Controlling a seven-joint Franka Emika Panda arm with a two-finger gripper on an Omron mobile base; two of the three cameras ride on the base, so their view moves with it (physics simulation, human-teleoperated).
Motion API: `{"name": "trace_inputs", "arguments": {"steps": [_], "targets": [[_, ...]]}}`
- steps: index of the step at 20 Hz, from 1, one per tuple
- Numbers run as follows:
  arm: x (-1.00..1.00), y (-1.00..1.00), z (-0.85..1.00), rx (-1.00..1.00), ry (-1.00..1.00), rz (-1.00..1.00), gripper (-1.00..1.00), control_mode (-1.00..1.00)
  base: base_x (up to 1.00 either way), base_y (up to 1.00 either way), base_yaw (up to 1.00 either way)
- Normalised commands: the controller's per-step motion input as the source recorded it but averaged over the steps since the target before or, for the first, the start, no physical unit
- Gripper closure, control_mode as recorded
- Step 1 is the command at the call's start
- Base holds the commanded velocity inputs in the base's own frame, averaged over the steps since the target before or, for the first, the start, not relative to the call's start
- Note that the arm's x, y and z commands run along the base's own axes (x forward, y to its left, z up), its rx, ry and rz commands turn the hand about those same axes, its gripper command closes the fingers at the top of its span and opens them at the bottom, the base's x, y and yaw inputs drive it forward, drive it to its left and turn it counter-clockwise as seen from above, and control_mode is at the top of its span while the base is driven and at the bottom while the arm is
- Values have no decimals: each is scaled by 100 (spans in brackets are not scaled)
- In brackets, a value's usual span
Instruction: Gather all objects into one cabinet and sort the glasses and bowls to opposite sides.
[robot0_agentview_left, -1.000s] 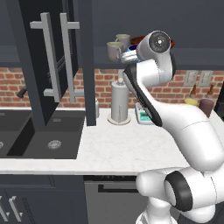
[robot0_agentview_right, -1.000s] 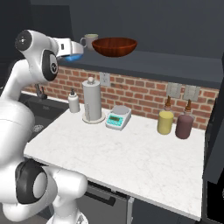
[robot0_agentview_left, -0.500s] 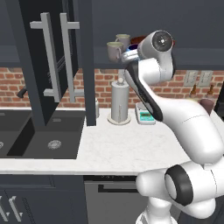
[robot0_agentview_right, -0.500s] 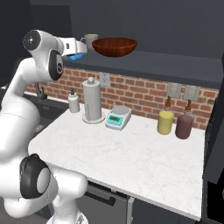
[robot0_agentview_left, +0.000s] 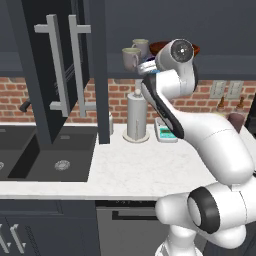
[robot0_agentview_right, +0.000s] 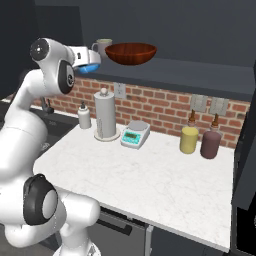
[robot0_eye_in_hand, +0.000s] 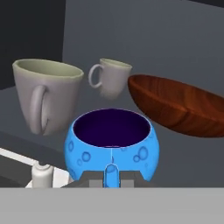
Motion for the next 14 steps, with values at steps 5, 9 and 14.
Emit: {"name": "trace_inputs", "arguments": {"steps": [5,9,14], "targets": [[21,0,-3,0,0,0,100,-100,0,0,0],[33,0,0,0,0,0,100,-100,0,0,0],[37,0,0,0,0,0,100,-100,0,0,0]]}}
